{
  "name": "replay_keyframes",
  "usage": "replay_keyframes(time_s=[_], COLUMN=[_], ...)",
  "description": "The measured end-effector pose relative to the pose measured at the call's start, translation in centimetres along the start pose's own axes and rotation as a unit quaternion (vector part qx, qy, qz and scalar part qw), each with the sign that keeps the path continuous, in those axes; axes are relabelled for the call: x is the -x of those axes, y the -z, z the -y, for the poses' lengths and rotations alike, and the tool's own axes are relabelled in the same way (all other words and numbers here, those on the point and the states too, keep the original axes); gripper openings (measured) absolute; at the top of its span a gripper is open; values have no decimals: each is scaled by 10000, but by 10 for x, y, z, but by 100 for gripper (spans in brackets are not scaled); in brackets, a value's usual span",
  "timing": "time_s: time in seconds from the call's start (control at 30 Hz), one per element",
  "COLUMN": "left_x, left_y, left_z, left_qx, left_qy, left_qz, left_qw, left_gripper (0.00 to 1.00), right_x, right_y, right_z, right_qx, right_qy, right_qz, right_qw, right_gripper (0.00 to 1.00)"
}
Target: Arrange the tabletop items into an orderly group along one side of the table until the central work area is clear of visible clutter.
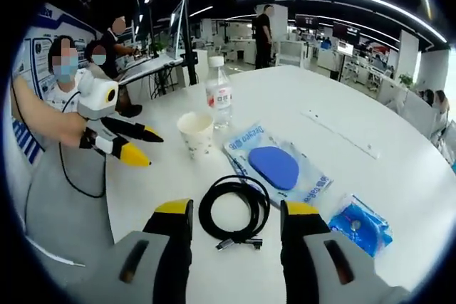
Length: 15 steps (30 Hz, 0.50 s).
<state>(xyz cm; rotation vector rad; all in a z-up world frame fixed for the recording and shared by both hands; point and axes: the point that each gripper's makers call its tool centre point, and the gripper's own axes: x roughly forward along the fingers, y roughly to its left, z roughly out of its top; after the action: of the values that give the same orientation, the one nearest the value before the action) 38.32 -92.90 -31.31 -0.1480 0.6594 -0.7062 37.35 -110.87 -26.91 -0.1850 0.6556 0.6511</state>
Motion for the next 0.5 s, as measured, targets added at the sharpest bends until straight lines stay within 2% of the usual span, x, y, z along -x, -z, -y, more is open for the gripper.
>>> replay_keyframes(time_s=[0.33,0.5], left_x=[-2,-6], left_y=[2,2], left_z=[11,21], left_qx=[-79,-88], left_qy=[27,43], left_qz=[-103,-136], left_qw=[9999,9999], left_gripper=[53,53], right_x=[-3,-2], right_y=[-4,1], right_z=[2,5], right_qx=[-153,-253], right_qy=[56,71], right_qz=[127,159], right_qw=[9998,9995], right_gripper=[46,45])
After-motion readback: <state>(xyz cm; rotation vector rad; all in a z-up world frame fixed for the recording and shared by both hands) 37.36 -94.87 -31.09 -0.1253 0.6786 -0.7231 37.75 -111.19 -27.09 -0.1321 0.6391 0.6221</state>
